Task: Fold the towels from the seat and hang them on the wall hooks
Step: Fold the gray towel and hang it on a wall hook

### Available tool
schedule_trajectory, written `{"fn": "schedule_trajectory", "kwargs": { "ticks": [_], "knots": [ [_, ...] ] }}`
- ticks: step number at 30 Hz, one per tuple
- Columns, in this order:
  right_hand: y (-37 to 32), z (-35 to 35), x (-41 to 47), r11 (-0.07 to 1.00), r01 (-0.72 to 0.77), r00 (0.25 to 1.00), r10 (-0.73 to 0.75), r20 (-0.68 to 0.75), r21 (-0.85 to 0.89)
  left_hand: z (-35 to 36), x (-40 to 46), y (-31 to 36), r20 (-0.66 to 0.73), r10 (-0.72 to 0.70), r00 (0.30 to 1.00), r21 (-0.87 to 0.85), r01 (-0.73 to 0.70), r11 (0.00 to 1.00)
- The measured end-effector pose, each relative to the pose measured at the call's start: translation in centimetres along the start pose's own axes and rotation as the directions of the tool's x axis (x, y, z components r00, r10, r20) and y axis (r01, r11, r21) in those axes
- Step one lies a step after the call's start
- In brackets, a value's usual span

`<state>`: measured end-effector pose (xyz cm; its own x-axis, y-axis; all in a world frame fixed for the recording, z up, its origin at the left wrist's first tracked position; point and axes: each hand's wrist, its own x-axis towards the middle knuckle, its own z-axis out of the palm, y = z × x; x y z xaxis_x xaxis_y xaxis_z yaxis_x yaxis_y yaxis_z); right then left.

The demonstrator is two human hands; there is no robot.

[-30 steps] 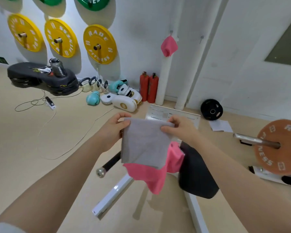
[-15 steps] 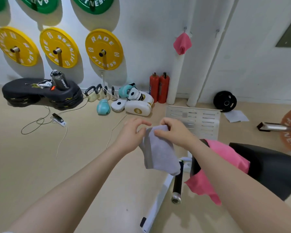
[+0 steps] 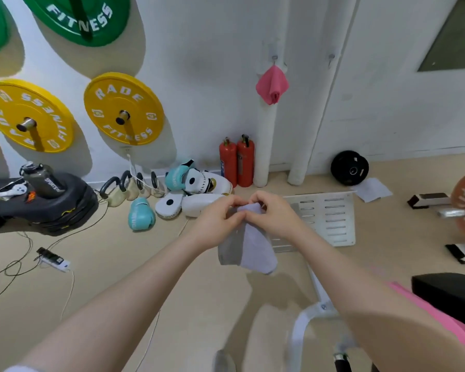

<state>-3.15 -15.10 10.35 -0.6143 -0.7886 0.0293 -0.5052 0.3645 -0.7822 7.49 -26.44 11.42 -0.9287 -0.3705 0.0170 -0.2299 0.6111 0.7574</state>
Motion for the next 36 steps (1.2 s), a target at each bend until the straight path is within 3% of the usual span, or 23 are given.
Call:
{"fn": "schedule_trajectory", "kwargs": {
  "ticks": [7,15,20,29,36],
  "knots": [
    [-1.8,-3.2,12.6,0.999,0.001,1.000,-0.001,-0.006,-0.038,-6.1,13.6,-3.3,0.050,0.129,0.990,0.069,-0.132,0.989],
    [1.5,-7.9,25.6,0.996,-0.081,0.995,0.078,-0.056,-0.046,-8.1,30.7,-5.2,0.161,0.227,0.961,0.059,-0.239,0.969],
    [3.3,-11.9,33.2,0.991,-0.125,0.978,0.114,-0.176,-0.056,-9.4,41.7,-4.0,0.216,0.312,0.925,0.007,-0.321,0.947],
    [12.5,-21.2,41.2,0.943,-0.238,0.925,0.146,-0.350,-0.234,-4.2,55.3,-0.2,0.303,0.342,0.889,-0.097,-0.328,0.940],
    [18.8,-29.9,46.2,0.964,-0.250,0.917,0.207,-0.340,-0.087,1.6,65.2,4.6,0.242,0.354,0.903,-0.148,-0.326,0.934]
  ]
}}
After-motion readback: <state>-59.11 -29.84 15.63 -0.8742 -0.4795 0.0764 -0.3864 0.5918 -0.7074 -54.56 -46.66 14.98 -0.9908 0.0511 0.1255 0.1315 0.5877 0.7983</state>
